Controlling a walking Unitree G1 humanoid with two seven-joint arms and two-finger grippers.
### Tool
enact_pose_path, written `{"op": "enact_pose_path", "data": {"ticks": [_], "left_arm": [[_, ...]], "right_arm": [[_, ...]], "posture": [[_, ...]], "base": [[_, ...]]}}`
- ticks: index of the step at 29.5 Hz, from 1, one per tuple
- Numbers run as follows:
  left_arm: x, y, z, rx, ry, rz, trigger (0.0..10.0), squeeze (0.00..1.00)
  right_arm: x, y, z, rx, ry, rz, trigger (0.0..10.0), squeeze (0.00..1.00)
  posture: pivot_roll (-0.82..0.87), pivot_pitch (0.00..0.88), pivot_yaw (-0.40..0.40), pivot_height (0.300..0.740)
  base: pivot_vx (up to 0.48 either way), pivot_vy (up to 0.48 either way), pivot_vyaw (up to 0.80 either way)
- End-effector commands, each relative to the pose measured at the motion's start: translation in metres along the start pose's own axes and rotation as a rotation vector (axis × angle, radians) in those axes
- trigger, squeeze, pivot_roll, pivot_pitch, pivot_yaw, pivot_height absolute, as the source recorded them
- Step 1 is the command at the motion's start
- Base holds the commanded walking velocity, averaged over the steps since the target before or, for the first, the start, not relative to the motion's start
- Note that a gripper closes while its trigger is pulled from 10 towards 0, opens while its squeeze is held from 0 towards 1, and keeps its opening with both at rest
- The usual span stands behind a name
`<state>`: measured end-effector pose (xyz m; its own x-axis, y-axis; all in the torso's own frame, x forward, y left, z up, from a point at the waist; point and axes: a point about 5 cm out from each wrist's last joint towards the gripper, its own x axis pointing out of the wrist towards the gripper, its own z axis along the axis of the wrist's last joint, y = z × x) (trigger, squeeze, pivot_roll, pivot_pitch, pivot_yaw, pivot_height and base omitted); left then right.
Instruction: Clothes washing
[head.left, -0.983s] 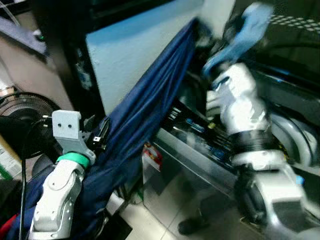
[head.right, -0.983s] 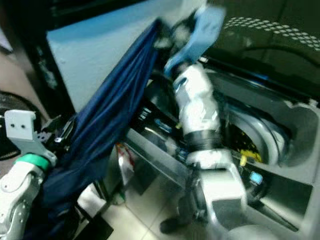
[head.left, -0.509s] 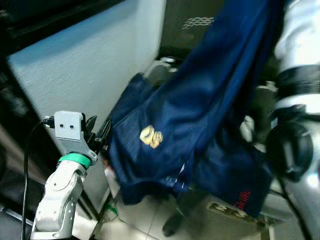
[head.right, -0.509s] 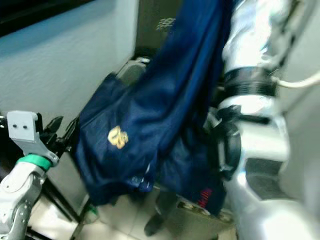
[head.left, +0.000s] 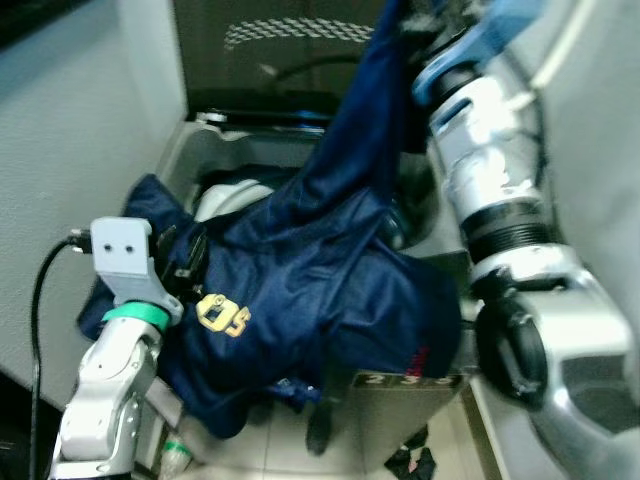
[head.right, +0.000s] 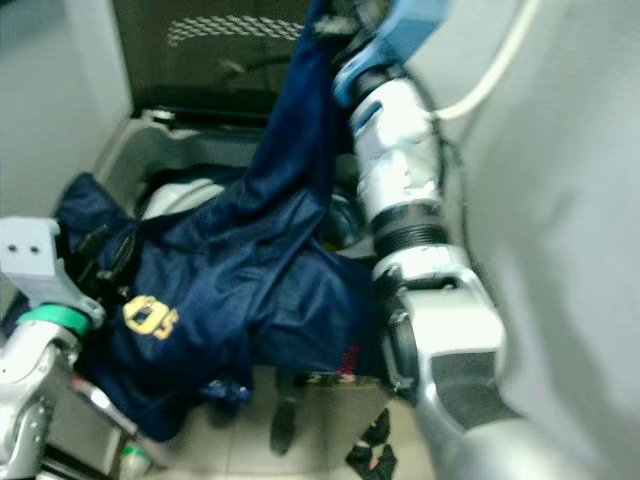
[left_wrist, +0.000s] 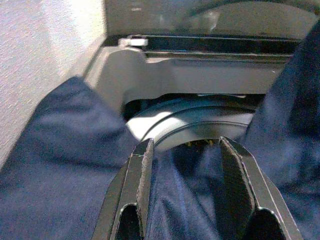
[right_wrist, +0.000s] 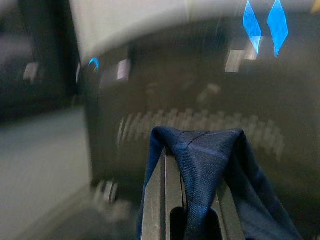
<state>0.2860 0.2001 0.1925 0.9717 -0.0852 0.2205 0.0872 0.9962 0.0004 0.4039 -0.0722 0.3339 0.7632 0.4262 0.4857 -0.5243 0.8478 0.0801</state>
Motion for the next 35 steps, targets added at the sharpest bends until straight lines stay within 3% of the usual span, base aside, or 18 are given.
{"op": "enact_pose_path", "data": {"ticks": [1,4,8,10,14,18,24,32,35], "left_arm": [[0.000,-0.003,-0.005,0.003,0.036,-0.002,10.0,0.00],[0.001,-0.003,-0.001,0.006,0.025,0.000,10.0,0.00],[0.002,-0.002,0.000,0.006,0.023,0.002,10.0,0.00],[0.003,-0.003,0.002,0.010,0.019,0.004,10.0,0.00],[0.004,-0.003,0.006,0.021,0.012,0.007,10.0,0.00],[0.005,0.001,0.011,0.037,0.003,0.025,10.0,0.00],[0.008,0.009,0.023,0.118,-0.026,0.060,10.0,0.00],[0.006,0.006,0.028,0.105,-0.042,0.068,10.0,0.00],[0.004,0.006,0.029,0.096,-0.042,0.073,10.0,0.00]], "right_arm": [[-0.002,-0.001,-0.001,-0.024,0.014,0.008,10.0,0.00],[-0.009,0.007,-0.026,-0.019,0.119,0.060,10.0,0.00],[-0.013,0.012,-0.039,-0.019,0.176,0.095,10.0,0.00],[-0.023,0.021,-0.063,-0.016,0.284,0.156,10.0,0.00],[-0.028,0.024,-0.076,0.002,0.343,0.143,10.0,0.00],[-0.030,0.027,-0.081,0.023,0.384,0.144,10.0,0.00],[-0.038,0.046,-0.090,0.049,0.503,0.353,10.0,0.00],[-0.040,0.051,-0.090,0.052,0.503,0.368,10.0,0.00],[-0.040,0.051,-0.090,0.077,0.502,0.351,10.0,0.00]], "posture": [[0.15,0.023,0.032,0.740],[0.15,0.023,0.032,0.740],[0.15,0.023,0.032,0.740],[0.15,0.023,0.032,0.740],[0.15,0.027,0.027,0.740],[0.15,0.027,0.027,0.740],[0.15,0.027,0.027,0.740],[0.16,0.032,0.013,0.740],[0.16,0.032,0.006,0.740]], "base": [[0.000,0.000,-0.80],[0.000,0.000,-0.80],[0.000,0.000,-0.80],[0.000,0.000,-0.80],[0.000,0.000,-0.60],[0.000,0.000,0.00],[0.000,0.000,0.00],[0.000,0.000,0.00],[0.000,0.480,0.00]]}}
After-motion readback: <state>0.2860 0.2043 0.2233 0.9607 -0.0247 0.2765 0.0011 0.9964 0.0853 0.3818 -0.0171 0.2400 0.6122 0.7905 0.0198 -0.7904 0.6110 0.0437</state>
